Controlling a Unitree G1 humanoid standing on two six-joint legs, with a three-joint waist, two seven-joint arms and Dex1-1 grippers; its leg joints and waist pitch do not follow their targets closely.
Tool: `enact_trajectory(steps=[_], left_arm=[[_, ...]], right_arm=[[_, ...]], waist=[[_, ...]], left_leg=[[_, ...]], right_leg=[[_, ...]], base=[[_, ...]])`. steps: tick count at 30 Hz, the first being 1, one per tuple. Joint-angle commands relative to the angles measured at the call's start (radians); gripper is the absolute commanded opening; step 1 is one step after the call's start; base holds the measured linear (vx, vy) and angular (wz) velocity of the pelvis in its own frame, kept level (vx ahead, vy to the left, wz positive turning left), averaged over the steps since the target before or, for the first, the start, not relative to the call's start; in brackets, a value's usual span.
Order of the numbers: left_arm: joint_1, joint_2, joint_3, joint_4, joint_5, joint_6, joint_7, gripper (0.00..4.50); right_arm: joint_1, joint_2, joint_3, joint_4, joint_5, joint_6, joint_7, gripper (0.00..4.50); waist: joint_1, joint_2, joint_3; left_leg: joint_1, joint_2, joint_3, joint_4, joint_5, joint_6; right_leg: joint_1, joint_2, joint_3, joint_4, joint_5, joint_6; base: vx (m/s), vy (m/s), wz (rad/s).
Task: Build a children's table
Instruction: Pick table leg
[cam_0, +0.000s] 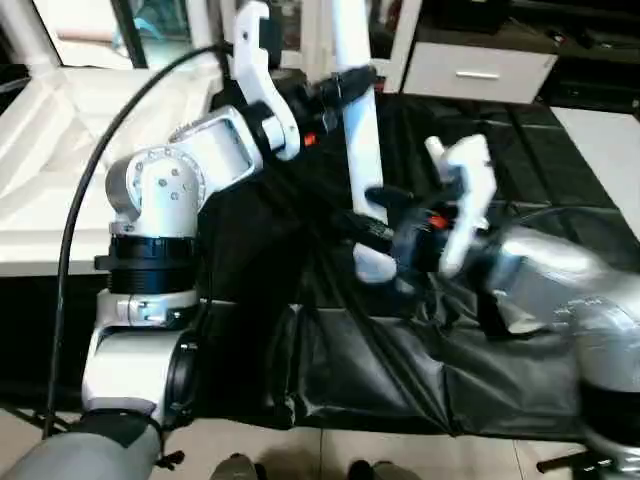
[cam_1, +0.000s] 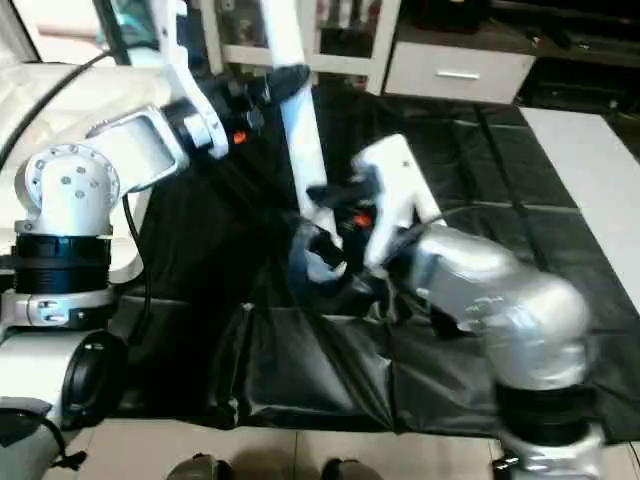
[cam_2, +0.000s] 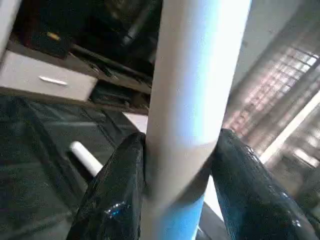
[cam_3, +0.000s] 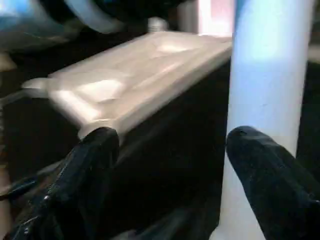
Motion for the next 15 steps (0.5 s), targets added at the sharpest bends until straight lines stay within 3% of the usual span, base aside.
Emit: enact_trajectory(steps=[1,3,5,8,15], left_arm=[[-0.024,-0.021,-0.009,-0.056,-0.013,-0.017,0.001,1.72],[-0.016,-0.023,-0.016,-0.066,0.004,-0.029,0.002,1.72],[-0.008,-0.014,-0.027,-0.077,0.023,-0.04,-0.001,1.72],[0.0,0.003,-0.042,-0.074,0.055,-0.064,0.001,1.72],[0.007,0.016,-0.053,-0.041,0.124,-0.115,0.01,1.72]], right_arm=[[-0.004,0.015,0.057,0.059,-0.096,-0.022,-0.087,3.82],[0.0,0.04,0.065,0.081,-0.14,-0.032,-0.137,3.82],[0.005,0.067,0.052,0.097,-0.161,-0.039,-0.181,3.82],[0.007,0.095,0.033,0.091,-0.166,-0.063,-0.2,3.82],[0.022,0.098,0.054,0.03,-0.182,-0.115,-0.161,3.82]], waist=[[-0.001,-0.003,-0.08],[-0.002,0.0,-0.08],[0.0,-0.004,-0.09],[0.005,-0.004,-0.094],[0.011,-0.003,-0.101]], left_leg=[[0.003,0.034,-0.001,-0.066,-0.02,-0.023],[0.004,0.034,0.0,-0.066,-0.025,-0.026],[0.007,0.037,-0.002,-0.064,0.0,-0.021],[0.005,0.035,-0.001,-0.061,0.033,-0.011],[0.005,0.034,0.0,-0.056,0.039,0.001]], right_leg=[[0.076,-0.077,0.056,-0.061,-0.11,-0.19],[0.075,-0.075,0.057,-0.06,-0.109,-0.181],[0.078,-0.074,0.056,-0.052,-0.051,-0.184],[0.081,-0.074,0.057,-0.041,0.027,-0.194],[0.086,-0.073,0.057,-0.037,0.047,-0.189]], base=[[0.0,0.0,0.0],[0.0,0.0,0.0],[0.0,0.0,0.0],[0.0,0.0,0.0],[0.0,0.0,0.0]])
